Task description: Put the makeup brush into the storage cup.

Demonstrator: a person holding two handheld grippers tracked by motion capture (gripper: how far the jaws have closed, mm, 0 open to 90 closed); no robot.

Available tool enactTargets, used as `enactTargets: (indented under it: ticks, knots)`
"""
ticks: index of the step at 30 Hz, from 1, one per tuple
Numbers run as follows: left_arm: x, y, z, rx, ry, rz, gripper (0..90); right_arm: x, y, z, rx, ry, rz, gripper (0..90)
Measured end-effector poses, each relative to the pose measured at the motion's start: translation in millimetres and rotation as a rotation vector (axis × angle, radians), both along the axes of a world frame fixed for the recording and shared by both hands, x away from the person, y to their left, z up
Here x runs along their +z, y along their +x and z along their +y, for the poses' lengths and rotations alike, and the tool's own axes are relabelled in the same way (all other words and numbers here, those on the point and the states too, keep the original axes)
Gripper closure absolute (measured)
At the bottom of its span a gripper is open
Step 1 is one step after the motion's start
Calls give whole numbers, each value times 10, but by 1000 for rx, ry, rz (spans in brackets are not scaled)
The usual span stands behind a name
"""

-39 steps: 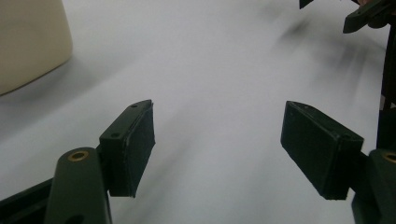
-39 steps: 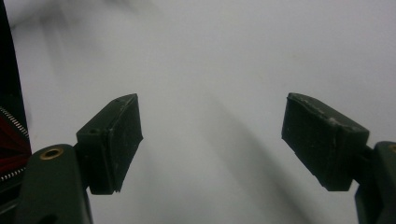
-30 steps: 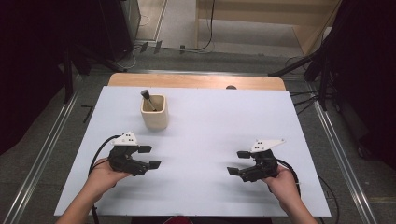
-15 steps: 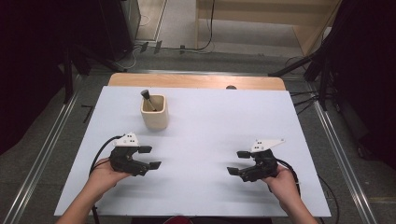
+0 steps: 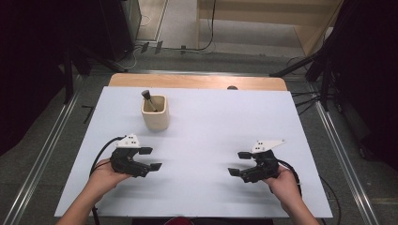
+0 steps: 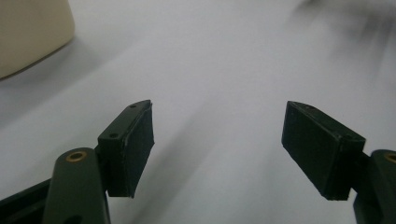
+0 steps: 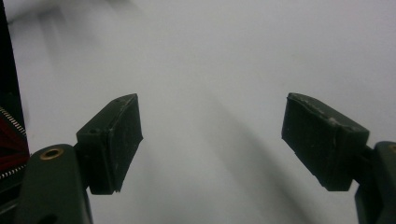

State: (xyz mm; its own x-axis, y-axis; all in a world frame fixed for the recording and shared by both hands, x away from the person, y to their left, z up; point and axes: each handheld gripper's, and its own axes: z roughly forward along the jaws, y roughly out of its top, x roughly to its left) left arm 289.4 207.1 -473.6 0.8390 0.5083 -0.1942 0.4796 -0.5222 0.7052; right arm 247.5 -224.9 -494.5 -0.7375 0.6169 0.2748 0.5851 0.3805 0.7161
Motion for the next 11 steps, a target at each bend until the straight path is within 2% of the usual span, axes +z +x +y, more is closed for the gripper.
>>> enactTargets:
  ticks: [11]
  knots:
    - [-12,-3,-7,-4,12,2,259,0,-1,4,1,-2,3,211]
